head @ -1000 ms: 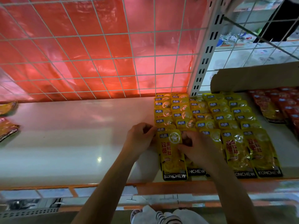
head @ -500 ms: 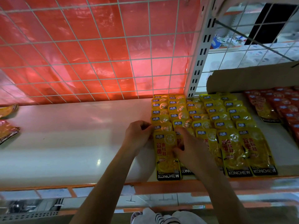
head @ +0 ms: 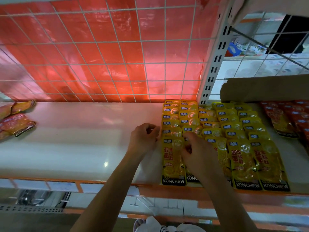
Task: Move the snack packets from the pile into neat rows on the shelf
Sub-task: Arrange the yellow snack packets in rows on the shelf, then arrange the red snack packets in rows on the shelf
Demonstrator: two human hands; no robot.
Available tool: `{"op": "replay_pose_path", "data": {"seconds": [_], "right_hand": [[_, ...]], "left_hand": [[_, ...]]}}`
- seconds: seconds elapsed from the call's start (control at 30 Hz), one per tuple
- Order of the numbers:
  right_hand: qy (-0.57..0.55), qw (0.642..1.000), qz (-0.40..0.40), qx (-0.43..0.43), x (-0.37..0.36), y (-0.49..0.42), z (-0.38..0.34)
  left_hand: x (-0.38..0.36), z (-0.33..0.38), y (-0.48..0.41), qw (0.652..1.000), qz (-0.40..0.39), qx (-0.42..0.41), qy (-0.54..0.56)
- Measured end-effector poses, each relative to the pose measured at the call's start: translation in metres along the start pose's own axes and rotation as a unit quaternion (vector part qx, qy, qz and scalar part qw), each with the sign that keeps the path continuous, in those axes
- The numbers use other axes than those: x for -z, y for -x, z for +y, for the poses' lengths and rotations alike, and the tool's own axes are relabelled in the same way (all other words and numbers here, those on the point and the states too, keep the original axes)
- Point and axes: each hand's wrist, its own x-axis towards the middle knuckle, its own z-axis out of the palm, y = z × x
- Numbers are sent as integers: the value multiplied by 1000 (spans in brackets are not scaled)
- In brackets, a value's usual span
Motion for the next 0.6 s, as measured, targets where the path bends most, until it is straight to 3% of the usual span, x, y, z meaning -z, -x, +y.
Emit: {"op": "replay_pose_path", "data": {"seconds": [0.17,0.33,0.6], "right_hand": [[2,997,27,78,-15,-15,-24],[29,986,14,163,-55,-26,-66],[-1,984,-27,176,-142,-38,-159]], "left_hand": [[18,-4,15,981,99,-95,-135],[52,-29,12,957,142,-144,-206],[148,-91,-11,935,181,-168,-254]]}}
